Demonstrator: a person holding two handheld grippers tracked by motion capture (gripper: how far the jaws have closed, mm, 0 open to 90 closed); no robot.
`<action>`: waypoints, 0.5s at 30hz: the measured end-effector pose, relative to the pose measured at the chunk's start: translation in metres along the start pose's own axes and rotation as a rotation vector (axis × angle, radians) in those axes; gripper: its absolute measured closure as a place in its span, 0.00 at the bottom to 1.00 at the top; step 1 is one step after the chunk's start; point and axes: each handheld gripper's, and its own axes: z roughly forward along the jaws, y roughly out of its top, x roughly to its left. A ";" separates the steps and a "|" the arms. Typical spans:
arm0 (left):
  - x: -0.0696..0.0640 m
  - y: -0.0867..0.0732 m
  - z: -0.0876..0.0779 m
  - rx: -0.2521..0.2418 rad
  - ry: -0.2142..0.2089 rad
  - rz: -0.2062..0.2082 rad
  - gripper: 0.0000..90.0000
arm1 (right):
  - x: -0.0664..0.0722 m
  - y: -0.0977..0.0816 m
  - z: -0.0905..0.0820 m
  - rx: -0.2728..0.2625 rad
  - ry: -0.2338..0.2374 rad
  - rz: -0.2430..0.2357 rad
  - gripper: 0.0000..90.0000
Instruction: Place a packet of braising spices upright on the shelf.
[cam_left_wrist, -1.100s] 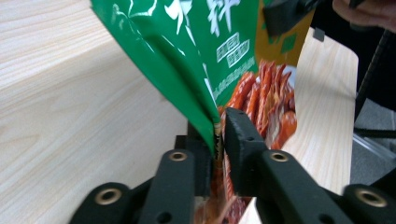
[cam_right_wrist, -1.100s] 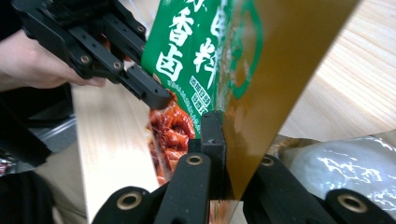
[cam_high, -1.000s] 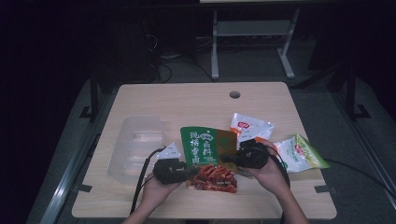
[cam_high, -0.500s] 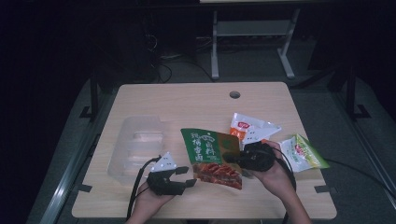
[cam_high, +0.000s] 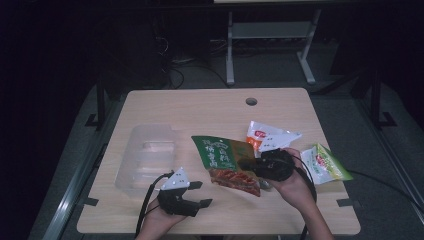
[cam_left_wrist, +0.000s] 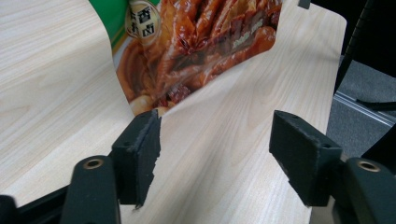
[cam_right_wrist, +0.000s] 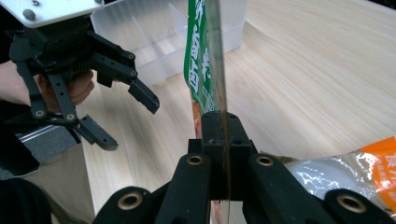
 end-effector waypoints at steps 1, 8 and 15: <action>0.000 0.000 0.000 -0.002 -0.002 -0.002 0.36 | 0.000 0.001 0.000 -0.001 -0.005 -0.004 0.99; 0.001 -0.001 0.000 -0.009 -0.015 -0.016 0.31 | 0.000 0.008 0.003 0.001 -0.013 0.001 0.99; 0.000 -0.001 0.000 -0.009 -0.015 -0.018 0.30 | 0.001 0.009 0.005 0.000 -0.014 0.000 0.99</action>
